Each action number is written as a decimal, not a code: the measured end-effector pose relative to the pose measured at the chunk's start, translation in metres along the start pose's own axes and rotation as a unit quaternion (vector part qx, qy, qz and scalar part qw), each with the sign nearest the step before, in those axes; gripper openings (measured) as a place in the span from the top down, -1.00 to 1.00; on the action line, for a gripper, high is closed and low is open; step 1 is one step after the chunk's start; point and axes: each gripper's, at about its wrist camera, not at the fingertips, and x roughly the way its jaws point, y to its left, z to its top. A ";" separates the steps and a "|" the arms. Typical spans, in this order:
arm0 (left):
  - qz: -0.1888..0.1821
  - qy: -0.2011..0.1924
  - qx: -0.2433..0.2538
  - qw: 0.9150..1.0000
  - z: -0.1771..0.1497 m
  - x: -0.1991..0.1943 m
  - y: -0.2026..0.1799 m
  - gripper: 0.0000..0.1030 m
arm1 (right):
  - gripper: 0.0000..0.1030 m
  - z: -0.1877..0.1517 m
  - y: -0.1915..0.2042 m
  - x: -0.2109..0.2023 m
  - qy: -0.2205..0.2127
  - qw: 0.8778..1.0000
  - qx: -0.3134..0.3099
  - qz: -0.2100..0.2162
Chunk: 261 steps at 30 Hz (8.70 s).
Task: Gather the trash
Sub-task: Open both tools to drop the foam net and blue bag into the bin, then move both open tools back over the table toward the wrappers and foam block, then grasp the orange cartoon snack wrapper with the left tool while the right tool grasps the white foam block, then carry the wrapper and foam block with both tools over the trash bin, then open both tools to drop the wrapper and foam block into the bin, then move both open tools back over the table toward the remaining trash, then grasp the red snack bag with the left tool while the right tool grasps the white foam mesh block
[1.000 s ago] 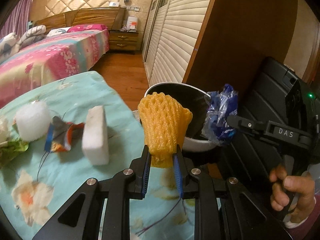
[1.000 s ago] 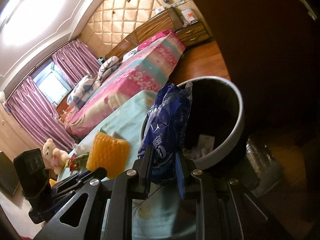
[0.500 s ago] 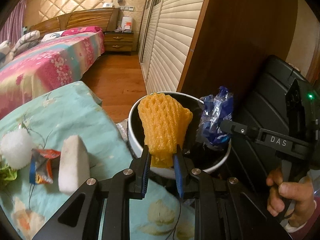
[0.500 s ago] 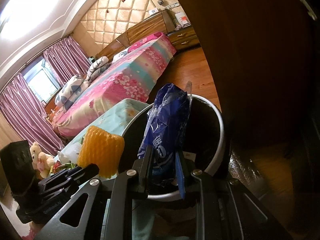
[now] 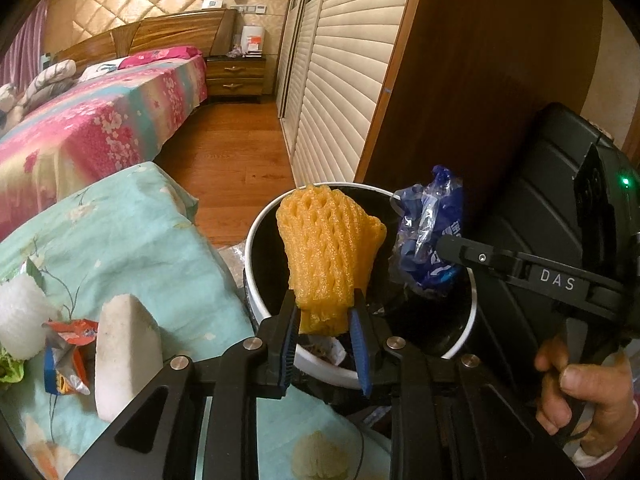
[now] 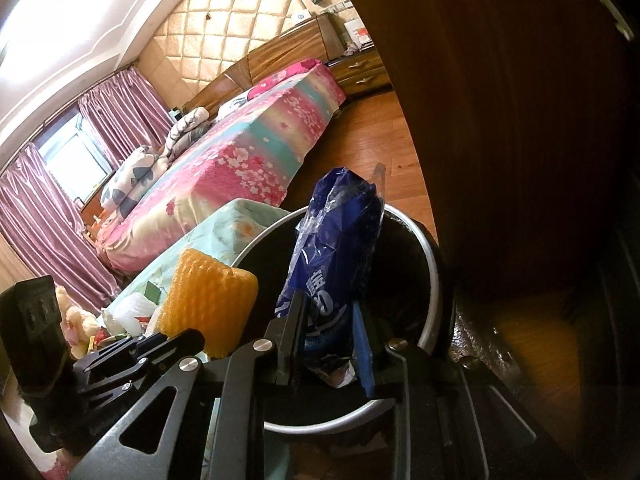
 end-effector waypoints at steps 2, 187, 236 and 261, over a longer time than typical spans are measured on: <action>0.002 -0.003 0.001 1.000 0.001 0.000 -0.002 0.46 | 0.51 0.001 -0.001 0.001 0.000 1.000 0.001 -0.003; 0.000 -0.028 -0.029 0.999 -0.029 -0.041 0.018 0.05 | -0.51 -0.013 0.006 -0.012 -0.032 0.999 0.035 0.018; 0.181 -0.067 -0.236 0.952 -0.154 -0.211 0.199 -0.10 | -0.93 -0.088 0.206 0.079 0.077 0.983 -0.117 0.121; 0.226 -0.066 -0.232 0.944 -0.112 -0.168 0.283 -0.22 | -0.92 -0.065 0.255 0.144 0.080 0.978 -0.152 0.116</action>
